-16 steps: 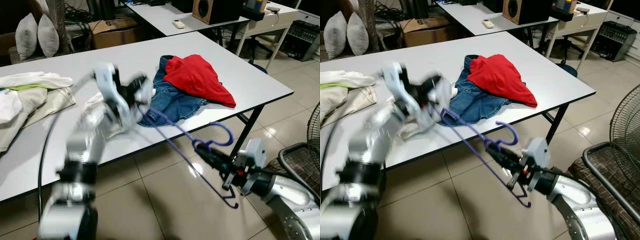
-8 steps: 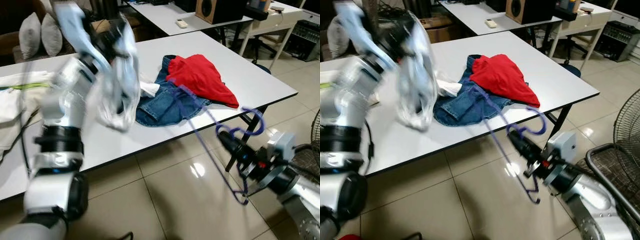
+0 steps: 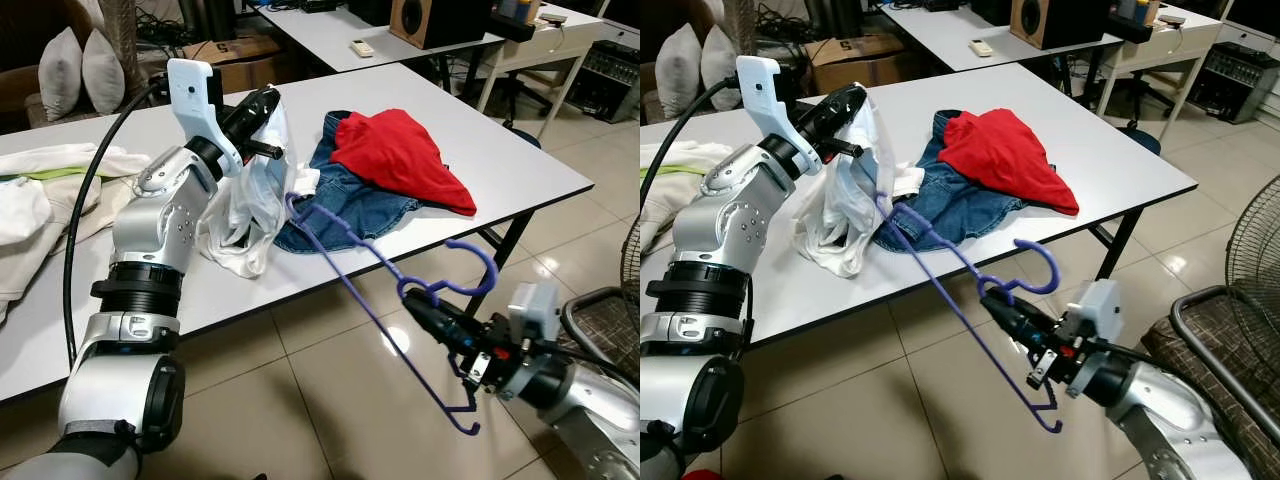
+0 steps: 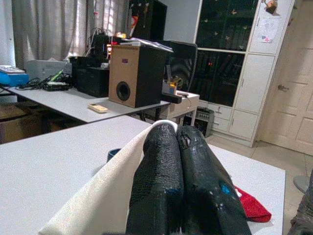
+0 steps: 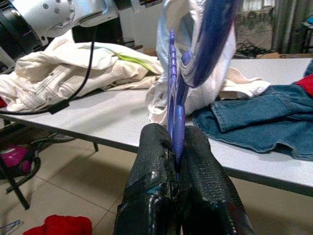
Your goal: Hang hanger
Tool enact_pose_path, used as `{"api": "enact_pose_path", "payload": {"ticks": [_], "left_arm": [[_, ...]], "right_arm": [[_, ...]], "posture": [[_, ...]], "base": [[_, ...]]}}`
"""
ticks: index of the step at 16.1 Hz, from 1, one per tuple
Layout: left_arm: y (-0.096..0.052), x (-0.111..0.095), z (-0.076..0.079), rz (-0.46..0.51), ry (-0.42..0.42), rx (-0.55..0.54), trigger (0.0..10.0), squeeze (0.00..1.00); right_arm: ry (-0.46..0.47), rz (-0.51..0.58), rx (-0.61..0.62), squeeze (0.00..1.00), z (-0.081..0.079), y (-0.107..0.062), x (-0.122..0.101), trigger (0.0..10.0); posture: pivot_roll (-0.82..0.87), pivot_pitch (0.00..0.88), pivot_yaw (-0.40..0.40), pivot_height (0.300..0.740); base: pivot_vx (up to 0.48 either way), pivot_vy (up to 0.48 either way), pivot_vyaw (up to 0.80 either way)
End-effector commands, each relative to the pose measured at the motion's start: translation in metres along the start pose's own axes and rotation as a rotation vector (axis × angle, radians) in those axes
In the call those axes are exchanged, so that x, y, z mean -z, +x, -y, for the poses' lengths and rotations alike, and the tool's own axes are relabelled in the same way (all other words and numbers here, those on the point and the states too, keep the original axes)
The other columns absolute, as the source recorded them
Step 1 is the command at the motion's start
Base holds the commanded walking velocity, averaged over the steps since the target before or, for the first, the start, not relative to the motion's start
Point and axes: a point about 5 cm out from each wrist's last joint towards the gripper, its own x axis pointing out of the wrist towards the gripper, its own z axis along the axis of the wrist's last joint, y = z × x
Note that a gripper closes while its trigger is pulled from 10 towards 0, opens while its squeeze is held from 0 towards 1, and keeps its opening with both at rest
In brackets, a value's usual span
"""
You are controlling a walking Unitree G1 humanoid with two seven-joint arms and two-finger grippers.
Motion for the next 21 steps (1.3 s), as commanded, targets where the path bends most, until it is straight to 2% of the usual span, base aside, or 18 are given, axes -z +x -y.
{"api": "enact_pose_path", "payload": {"ticks": [1,4,9,11,13,14,15,16,17,21], "left_arm": [[0.004,-0.004,0.007,0.007,0.018,0.029,0.0,0.00],[0.006,-0.001,0.015,0.001,0.021,0.056,0.0,0.00],[0.010,0.008,0.034,-0.045,0.036,0.137,0.0,0.00],[0.011,0.010,0.036,-0.055,0.046,0.137,0.0,0.00],[0.011,0.019,0.035,-0.098,0.103,0.111,0.0,0.00],[0.011,0.021,0.035,-0.102,0.105,0.110,0.0,0.00],[0.012,0.022,0.037,-0.108,0.110,0.115,0.0,0.00],[0.013,0.022,0.037,-0.109,0.111,0.115,0.0,0.00],[0.013,0.021,0.038,-0.115,0.122,0.119,0.0,0.00],[0.014,0.020,0.036,-0.122,0.143,0.114,0.0,0.00]], "right_arm": [[-0.008,0.007,-0.004,0.00,0.002,0.003,-0.002,10.0],[-0.027,0.020,0.015,0.00,0.007,0.009,-0.003,10.0],[-0.055,0.005,0.045,0.00,0.023,0.028,0.000,10.0],[-0.051,0.025,0.035,0.00,0.022,0.030,-0.003,10.0],[-0.051,0.066,-0.005,0.00,0.012,0.032,-0.009,10.0],[-0.051,0.074,0.005,0.00,0.013,0.033,-0.010,10.0],[-0.066,0.098,0.121,0.00,0.022,0.033,-0.011,10.0],[-0.067,0.105,0.143,0.00,0.023,0.033,-0.011,10.0],[-0.025,0.125,0.172,0.00,0.024,0.033,-0.010,10.0],[0.009,0.118,0.199,0.00,0.019,0.028,-0.005,10.0]], "posture": [[-0.23,0.000,0.056,0.740],[-0.23,0.000,0.054,0.740],[-0.22,0.000,0.058,0.740],[-0.22,0.000,0.055,0.740],[-0.23,0.000,0.055,0.740],[-0.23,0.000,0.055,0.740],[-0.23,0.000,0.056,0.740],[-0.23,0.000,0.057,0.740],[-0.23,0.000,0.056,0.740],[-0.23,0.000,0.059,0.740]], "base": [[0.000,0.000,0.00],[0.000,0.000,0.00],[0.000,0.000,0.00],[0.000,0.000,0.00],[0.000,0.000,0.00],[0.000,0.000,0.00],[0.000,0.000,0.00],[0.000,0.000,0.00],[0.000,0.000,0.00],[0.000,0.000,0.00]]}}
